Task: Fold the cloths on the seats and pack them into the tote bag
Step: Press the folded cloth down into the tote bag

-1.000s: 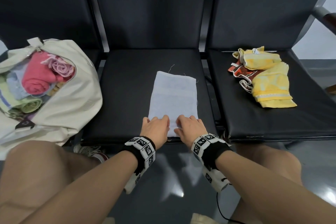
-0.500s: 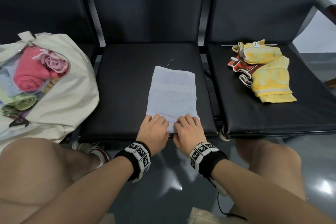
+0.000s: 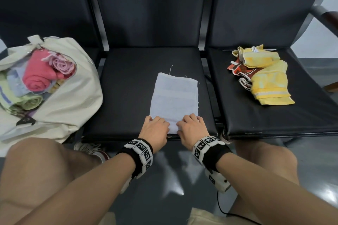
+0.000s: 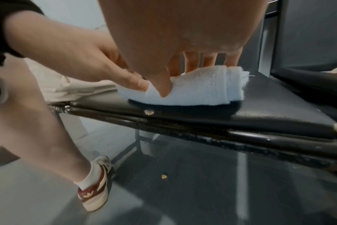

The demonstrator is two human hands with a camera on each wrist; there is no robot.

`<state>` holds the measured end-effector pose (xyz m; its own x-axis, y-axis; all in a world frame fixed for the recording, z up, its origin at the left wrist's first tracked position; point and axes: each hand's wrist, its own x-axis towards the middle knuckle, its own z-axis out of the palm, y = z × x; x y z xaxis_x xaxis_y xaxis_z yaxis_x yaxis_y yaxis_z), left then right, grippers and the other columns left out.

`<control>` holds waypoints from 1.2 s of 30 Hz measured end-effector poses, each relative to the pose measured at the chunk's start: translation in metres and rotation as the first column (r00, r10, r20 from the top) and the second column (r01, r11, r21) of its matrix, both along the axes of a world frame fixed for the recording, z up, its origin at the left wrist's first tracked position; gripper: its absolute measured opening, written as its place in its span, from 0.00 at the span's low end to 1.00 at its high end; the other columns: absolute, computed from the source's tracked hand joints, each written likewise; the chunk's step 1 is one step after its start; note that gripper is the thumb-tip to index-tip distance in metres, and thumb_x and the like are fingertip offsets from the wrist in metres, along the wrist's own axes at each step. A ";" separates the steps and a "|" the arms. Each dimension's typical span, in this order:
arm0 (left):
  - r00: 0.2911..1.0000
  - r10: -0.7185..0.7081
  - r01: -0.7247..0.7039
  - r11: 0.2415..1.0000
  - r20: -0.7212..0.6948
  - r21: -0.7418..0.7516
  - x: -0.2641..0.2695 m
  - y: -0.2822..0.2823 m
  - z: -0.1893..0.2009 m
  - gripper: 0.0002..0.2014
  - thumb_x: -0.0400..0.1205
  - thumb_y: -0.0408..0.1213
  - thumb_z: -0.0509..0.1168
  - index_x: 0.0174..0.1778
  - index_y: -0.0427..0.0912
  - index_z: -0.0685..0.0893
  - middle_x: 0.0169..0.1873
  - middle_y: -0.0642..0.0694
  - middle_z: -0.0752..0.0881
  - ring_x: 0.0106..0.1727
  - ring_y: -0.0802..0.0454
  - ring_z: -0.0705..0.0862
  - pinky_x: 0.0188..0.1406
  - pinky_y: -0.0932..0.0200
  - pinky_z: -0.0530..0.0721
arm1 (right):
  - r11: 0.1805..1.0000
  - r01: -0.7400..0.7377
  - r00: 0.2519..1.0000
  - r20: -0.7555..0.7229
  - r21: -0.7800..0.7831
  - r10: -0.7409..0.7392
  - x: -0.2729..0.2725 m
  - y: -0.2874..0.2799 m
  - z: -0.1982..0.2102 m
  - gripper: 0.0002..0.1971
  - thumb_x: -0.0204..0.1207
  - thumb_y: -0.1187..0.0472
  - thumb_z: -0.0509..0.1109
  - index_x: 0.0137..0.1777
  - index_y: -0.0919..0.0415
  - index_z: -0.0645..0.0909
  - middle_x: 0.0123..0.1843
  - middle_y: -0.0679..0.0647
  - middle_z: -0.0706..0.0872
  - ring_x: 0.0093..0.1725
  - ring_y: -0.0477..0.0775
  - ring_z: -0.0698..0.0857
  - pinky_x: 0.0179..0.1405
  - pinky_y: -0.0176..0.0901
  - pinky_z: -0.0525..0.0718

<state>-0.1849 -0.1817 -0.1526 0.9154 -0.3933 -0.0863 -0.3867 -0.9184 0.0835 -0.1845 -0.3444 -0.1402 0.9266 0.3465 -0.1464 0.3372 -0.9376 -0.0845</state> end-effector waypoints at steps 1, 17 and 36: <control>1.000 0.013 -0.013 1.000 -0.001 -0.024 0.002 0.000 0.001 0.11 0.88 0.39 0.55 0.60 0.48 0.82 0.54 0.52 0.85 0.60 0.49 0.78 0.63 0.50 0.64 | 1.000 0.009 1.000 0.007 0.014 -0.010 0.002 -0.001 0.002 0.15 0.80 0.56 0.65 0.66 0.55 0.77 0.60 0.53 0.82 0.66 0.60 0.75 0.70 0.53 0.66; 0.992 0.093 -0.083 0.990 0.085 -0.112 0.026 -0.005 0.004 0.11 0.87 0.44 0.61 0.46 0.50 0.89 0.45 0.54 0.88 0.53 0.51 0.80 0.58 0.55 0.67 | 0.994 -0.029 0.990 0.134 -0.109 0.044 -0.004 0.010 -0.009 0.10 0.55 0.61 0.79 0.38 0.60 0.86 0.44 0.55 0.82 0.46 0.61 0.80 0.51 0.55 0.79; 0.999 0.011 -0.015 0.987 -0.030 -0.160 0.004 0.016 0.006 0.12 0.83 0.52 0.65 0.59 0.54 0.85 0.50 0.53 0.88 0.54 0.50 0.82 0.63 0.55 0.66 | 0.991 0.014 1.000 -0.025 0.130 -0.011 0.002 -0.003 -0.003 0.13 0.82 0.55 0.62 0.65 0.55 0.71 0.59 0.50 0.84 0.65 0.56 0.76 0.66 0.50 0.67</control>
